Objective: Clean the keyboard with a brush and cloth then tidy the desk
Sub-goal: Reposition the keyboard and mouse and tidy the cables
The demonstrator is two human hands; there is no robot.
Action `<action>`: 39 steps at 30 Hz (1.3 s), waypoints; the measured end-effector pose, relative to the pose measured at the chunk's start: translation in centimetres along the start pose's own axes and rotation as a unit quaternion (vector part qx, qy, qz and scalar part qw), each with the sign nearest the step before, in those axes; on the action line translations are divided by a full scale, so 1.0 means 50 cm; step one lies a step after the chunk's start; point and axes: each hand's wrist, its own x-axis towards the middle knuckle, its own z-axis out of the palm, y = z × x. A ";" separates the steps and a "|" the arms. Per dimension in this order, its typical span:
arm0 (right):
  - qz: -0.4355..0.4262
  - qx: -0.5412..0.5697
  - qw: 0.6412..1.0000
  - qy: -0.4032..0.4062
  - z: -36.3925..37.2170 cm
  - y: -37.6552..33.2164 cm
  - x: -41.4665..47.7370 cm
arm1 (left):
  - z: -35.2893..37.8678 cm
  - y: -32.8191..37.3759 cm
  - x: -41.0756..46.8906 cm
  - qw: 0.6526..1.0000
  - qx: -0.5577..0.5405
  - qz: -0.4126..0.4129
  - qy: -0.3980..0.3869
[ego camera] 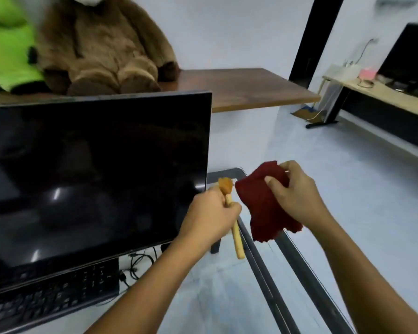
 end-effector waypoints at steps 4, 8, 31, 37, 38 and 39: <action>-0.070 -0.006 0.994 0.083 -0.128 -0.142 0.120 | -0.148 0.172 0.040 0.994 -0.018 0.076 0.075; -0.123 -0.010 0.986 0.117 -0.180 -0.264 0.249 | -0.290 0.282 0.125 0.988 0.015 0.092 0.120; -0.238 -0.196 0.942 -0.130 0.000 -0.247 0.453 | -0.315 0.222 0.379 0.983 0.143 -0.113 0.018; -0.225 -0.259 0.908 -0.241 0.043 -0.262 0.435 | -0.314 0.226 0.380 0.979 0.170 -0.110 0.011; -0.220 -0.248 0.913 -0.239 0.036 -0.262 0.436 | -0.315 0.226 0.380 0.981 0.164 -0.106 0.011; -0.213 -0.236 0.920 -0.228 0.028 -0.259 0.439 | -0.316 0.227 0.380 0.982 0.156 -0.102 0.012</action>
